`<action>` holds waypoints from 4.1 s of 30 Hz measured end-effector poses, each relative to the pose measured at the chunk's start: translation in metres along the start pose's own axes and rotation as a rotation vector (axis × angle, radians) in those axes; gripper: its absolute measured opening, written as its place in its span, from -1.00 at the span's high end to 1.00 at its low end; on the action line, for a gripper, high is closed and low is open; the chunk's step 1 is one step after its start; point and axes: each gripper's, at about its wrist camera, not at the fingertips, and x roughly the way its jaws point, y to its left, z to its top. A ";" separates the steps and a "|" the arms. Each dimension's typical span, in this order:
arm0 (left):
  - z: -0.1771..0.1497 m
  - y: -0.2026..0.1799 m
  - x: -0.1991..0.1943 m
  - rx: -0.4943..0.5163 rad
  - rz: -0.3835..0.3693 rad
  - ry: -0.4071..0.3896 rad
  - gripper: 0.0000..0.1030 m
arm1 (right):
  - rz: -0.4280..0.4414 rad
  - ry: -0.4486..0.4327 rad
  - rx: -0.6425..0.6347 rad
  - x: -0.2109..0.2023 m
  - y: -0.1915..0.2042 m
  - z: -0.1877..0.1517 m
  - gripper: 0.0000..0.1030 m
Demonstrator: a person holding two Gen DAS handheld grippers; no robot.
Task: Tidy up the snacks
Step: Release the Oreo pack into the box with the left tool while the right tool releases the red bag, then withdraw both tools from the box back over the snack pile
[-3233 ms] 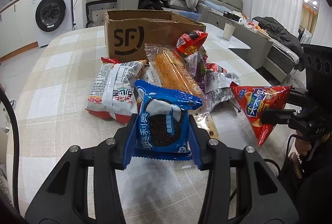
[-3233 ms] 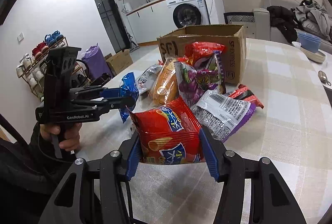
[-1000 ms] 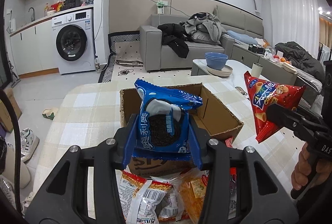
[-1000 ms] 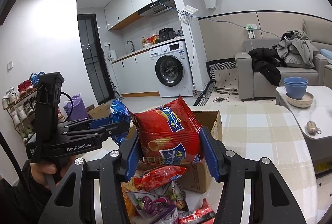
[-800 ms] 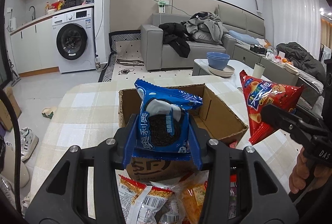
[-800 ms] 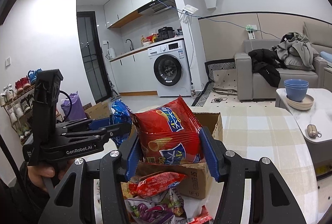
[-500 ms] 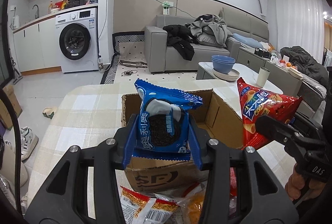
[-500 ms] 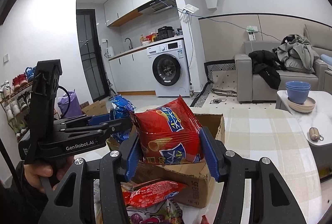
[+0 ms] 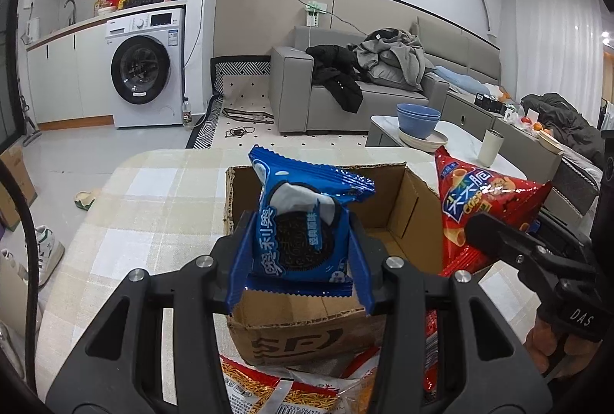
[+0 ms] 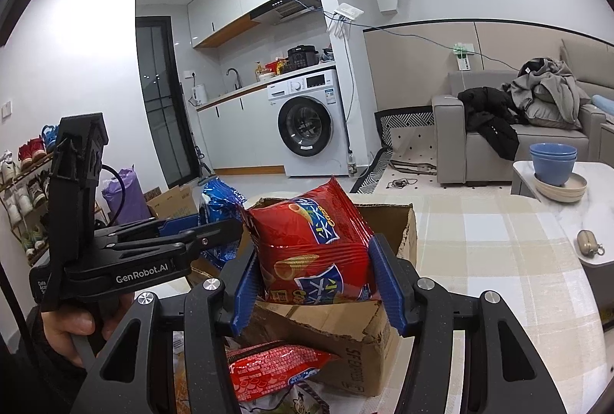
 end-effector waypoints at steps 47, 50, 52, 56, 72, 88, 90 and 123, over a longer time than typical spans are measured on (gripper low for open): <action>-0.020 -0.003 -0.018 0.007 -0.001 0.002 -0.97 | -0.038 0.092 0.063 -0.009 -0.015 -0.003 -0.99; -0.024 0.004 -0.033 0.001 -0.007 0.009 -0.97 | -0.040 0.112 0.056 -0.015 -0.013 -0.009 -0.99; -0.027 0.007 -0.041 -0.006 -0.007 0.014 -0.97 | -0.045 0.127 0.051 -0.019 -0.010 -0.014 -0.99; -0.029 0.007 -0.055 0.006 0.005 0.033 -0.97 | -0.062 0.153 0.039 -0.024 -0.007 -0.022 -0.99; -0.073 0.018 -0.095 0.030 0.075 0.069 -0.97 | -0.082 0.189 0.011 -0.051 0.009 -0.046 -0.99; -0.101 0.033 -0.104 0.021 0.114 0.100 -0.97 | -0.115 0.236 -0.058 -0.063 0.020 -0.070 -0.99; -0.102 0.035 -0.104 0.016 0.113 0.106 -0.97 | -0.116 0.238 -0.060 -0.065 0.020 -0.072 -0.99; -0.117 0.031 -0.090 0.049 0.103 0.168 -0.97 | -0.142 0.388 -0.139 -0.067 0.026 -0.098 -0.99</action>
